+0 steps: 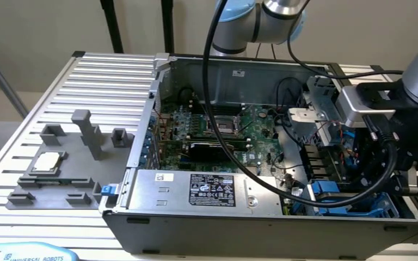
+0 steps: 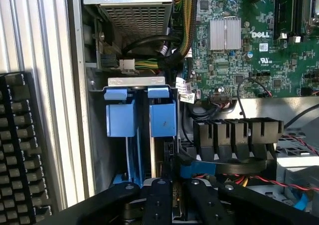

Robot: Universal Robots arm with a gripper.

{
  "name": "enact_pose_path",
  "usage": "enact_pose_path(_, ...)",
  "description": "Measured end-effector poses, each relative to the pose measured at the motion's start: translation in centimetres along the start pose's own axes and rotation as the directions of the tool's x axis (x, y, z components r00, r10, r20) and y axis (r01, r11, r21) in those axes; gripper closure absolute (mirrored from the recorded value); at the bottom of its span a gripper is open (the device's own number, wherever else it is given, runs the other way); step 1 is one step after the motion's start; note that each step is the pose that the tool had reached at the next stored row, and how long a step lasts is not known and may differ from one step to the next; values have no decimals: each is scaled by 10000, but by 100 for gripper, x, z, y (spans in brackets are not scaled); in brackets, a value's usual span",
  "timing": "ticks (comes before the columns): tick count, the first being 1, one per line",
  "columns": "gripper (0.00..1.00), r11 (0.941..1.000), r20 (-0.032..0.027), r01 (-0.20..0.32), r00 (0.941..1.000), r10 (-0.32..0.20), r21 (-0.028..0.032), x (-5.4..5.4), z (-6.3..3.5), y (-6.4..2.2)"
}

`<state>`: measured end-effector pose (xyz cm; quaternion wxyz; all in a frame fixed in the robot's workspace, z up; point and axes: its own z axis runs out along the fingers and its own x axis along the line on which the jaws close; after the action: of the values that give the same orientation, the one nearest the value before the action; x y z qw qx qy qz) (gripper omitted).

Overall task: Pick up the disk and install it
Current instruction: 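Insert the first disk wire, then insert the second disk wire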

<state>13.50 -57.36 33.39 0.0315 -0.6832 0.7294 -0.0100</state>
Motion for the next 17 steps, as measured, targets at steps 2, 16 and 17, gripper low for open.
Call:
enact_pose_path(2, 83, 10000, -3, 2, 10000, -2, 0, 0, 6, -1)
enact_pose_path(16, 75, 10000, 1, 1, 10000, -1, 0, -8, -250, -16)
enact_pose_path(17, 75, 10000, 2, 2, 10000, -2, 0, -10, -296, -18)
